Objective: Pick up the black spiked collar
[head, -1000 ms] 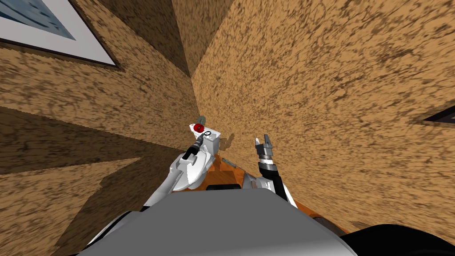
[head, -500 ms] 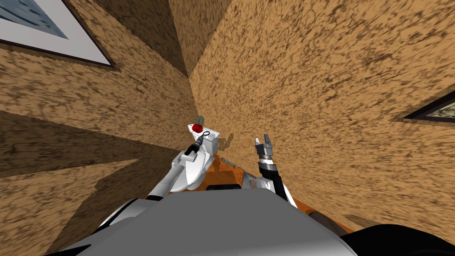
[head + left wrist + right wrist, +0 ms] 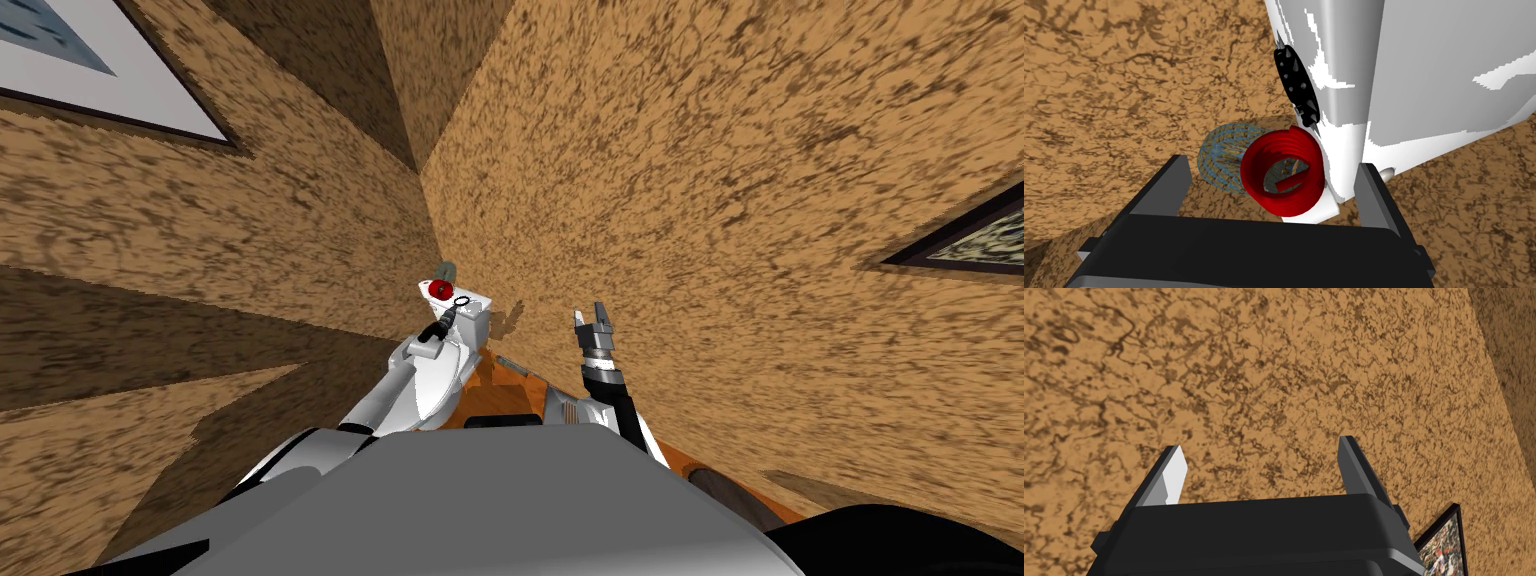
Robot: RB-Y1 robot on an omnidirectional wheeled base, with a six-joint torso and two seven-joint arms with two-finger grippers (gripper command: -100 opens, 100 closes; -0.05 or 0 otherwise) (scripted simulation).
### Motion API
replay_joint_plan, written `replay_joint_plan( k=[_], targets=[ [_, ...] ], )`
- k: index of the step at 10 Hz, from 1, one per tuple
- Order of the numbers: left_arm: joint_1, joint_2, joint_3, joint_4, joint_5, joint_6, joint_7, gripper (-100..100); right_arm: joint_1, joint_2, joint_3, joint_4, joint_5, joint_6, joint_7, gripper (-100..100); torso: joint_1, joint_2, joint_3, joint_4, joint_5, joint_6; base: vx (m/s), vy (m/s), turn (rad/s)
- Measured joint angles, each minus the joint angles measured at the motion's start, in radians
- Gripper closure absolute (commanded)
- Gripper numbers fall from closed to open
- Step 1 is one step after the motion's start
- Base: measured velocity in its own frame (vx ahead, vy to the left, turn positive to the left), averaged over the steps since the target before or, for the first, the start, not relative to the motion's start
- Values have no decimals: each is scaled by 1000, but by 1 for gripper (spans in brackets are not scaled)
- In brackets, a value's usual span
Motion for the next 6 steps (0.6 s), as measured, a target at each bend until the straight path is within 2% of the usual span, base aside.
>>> replay_joint_plan(
  k=[3,6],
  targets=[
    [-70,20,-7,90,6,59,3,-100,0,0,0,0,0,0,0,0,0,-1,0,0,0,0,10,6,-66],
    [-116,39,-13,173,10,111,7,-100,0,0,0,0,0,0,0,0,0,-1,-1,0,0,0,16,8,-97]
  ],
)
